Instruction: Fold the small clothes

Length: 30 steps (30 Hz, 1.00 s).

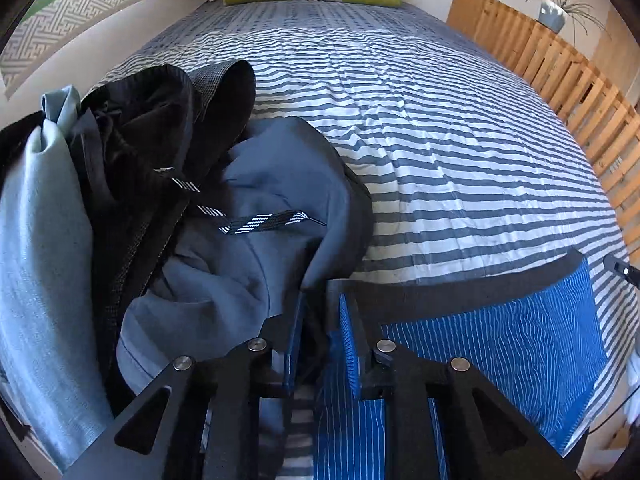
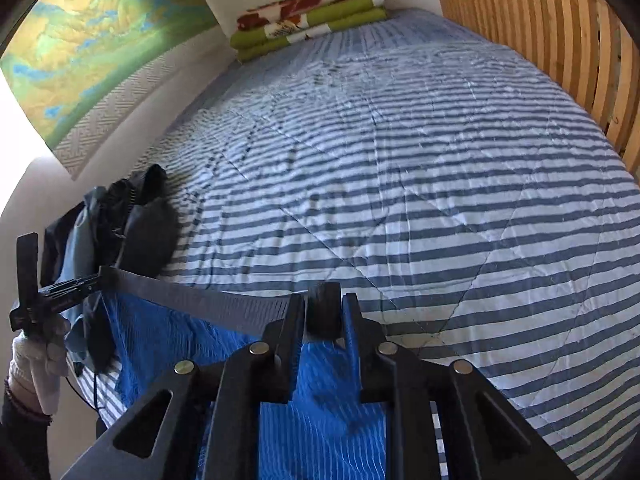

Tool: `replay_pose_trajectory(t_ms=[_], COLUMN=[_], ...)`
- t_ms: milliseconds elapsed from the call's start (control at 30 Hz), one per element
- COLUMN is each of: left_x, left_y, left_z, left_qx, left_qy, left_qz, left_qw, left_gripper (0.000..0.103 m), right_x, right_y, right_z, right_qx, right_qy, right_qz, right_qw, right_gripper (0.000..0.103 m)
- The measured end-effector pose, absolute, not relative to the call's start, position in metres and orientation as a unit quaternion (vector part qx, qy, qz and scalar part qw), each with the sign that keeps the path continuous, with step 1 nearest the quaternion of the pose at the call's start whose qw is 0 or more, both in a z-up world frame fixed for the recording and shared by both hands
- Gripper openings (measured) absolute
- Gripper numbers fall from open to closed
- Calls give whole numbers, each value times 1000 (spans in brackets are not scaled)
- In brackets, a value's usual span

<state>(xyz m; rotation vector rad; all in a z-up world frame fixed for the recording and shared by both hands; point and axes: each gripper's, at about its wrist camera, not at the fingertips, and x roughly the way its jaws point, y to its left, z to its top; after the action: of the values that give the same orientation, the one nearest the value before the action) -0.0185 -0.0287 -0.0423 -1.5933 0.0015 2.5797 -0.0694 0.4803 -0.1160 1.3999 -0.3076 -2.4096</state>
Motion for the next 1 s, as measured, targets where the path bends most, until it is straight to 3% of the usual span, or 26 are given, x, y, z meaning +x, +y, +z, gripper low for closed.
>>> replay_pose_trajectory(t_ms=[167,233,300,467,700,900,1000], left_x=[7,29,56,111,140,163,165], left_y=[-27,-18,-8,-3,1,51,87], left_z=[-33,-25,-22,-27,-37,-23,-16], left_qx=[-513,-509,-505,-516,-524,-509,-500], left_qy=[15,11,14,-1,-21,7,21], left_qz=[854,853,850,840,834,830,825], left_qw=[82,118,150,170,171,230,264], left_gripper=[22,31,47,48,48,48,48], right_x=[-54,-44,-31,12,34,41,45], right_y=[506,521,535,543,517,513,516], right_z=[-139,-144,-148,-158,-174,-166,-161], right_qx=[513,521,531,552,565,560,556], right_qy=[-102,-108,-127,-139,-80,-83,-82], right_qz=[-838,-834,-824,-805,-808,-808,-811], right_qw=[153,148,149,165,145,163,160], right_gripper=[25,26,26,27,30,30,24])
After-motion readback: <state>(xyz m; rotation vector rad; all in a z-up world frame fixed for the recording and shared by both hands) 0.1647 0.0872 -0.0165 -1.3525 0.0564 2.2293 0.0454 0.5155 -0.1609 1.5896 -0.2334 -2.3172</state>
